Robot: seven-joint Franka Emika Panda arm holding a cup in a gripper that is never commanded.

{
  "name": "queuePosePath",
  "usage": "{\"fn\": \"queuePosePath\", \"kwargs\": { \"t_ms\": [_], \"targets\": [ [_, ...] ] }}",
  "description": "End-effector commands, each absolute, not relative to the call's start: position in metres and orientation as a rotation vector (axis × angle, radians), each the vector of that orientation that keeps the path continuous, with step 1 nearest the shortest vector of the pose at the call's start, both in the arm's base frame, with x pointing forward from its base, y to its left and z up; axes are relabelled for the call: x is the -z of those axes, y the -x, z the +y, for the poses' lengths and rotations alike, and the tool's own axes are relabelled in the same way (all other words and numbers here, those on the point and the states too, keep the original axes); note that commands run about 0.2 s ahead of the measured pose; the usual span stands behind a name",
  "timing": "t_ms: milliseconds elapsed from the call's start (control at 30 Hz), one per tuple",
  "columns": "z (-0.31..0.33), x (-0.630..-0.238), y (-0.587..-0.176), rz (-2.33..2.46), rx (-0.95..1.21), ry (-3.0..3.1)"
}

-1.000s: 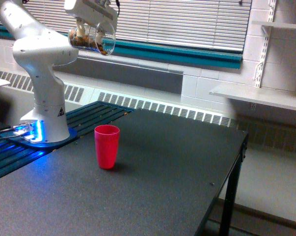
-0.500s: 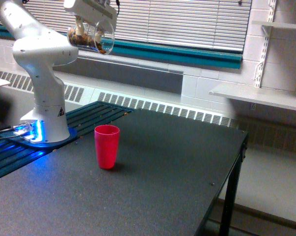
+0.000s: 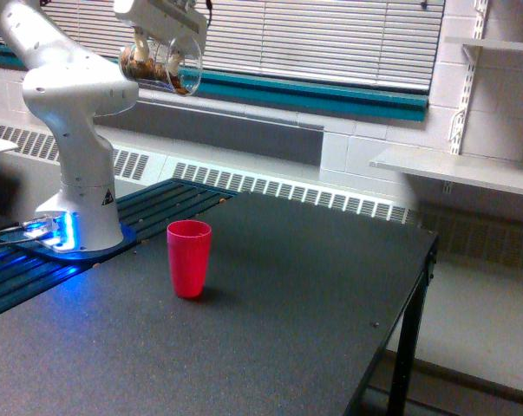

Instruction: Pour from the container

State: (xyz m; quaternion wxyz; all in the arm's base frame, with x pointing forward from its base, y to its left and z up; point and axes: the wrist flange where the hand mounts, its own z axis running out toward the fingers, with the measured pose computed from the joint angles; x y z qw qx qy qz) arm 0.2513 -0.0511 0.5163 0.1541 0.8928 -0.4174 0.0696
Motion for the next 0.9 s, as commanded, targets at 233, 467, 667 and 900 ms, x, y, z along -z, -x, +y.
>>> {"fn": "queuePosePath", "kwargs": {
  "t_ms": [233,467,667,900],
  "targets": [
    [-0.056,-0.515,-0.262,-1.157,-0.169,-2.573],
    [-0.056,-0.518,-0.264,-1.147,-0.151,-2.564],
    [-0.053,-0.522,-0.26,-1.153,-0.14,-2.552],
    [-0.047,-0.528,-0.252,-1.163,-0.134,-2.536]
  ]
}}
